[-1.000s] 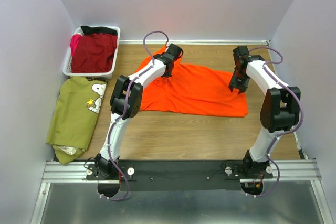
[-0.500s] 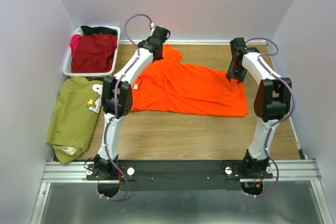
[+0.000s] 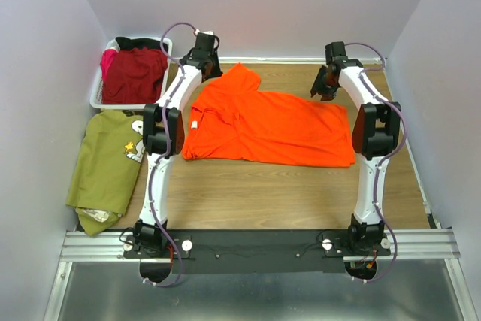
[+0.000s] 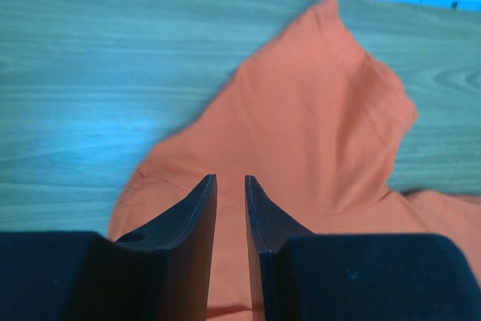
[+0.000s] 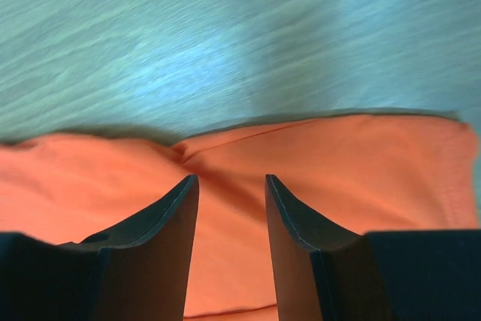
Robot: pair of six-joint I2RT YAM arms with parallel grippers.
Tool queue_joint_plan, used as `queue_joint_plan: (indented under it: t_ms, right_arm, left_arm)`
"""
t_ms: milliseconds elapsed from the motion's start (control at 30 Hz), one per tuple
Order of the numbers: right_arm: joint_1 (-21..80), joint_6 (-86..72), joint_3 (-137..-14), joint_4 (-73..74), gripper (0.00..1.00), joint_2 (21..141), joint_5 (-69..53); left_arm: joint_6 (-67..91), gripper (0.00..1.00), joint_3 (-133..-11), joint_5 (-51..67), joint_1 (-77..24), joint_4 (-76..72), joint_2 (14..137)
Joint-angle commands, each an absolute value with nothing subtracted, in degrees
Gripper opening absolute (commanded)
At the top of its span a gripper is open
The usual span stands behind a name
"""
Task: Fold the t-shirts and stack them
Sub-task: Grap the side of the flattened tshirt furthest away from the robot with both arms
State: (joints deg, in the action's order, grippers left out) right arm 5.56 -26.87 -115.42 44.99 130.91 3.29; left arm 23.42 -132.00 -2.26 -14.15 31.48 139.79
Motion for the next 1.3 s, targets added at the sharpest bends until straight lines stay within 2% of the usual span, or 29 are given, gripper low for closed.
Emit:
queue_joint_plan:
  t_ms: [0,167,367,567,800,1267]
  right_arm:
    - [7.55,-24.35,-110.06,41.66,0.49,127.80,-2.38]
    - [8.17,-23.82,-101.97,41.22,0.49,123.58,-0.35]
    - [8.17,-22.94,-92.65,41.04,0.49,119.10,3.77]
    - [8.17,-23.12,-88.95,40.69,0.49,116.11,6.94]
    - [8.09,-22.85,-89.21,40.69,0.49,115.23,7.65]
    - [8.17,-23.82,-82.62,41.04,0.50,116.11,9.49]
  left_arm:
    - [22.15,0.29,-125.97,1.76,-15.12,34.54,138.10]
    - [19.08,0.28,-110.69,-2.28,-15.29,33.05,129.21]
    - [18.63,0.28,-102.76,-3.43,-15.82,34.10,122.35]
    - [18.11,0.28,-96.08,-6.41,-18.10,35.24,118.48]
    - [17.31,0.28,-91.06,-7.38,-20.48,36.30,115.84]
    - [24.08,0.28,-87.29,-14.59,-21.18,44.90,120.41]
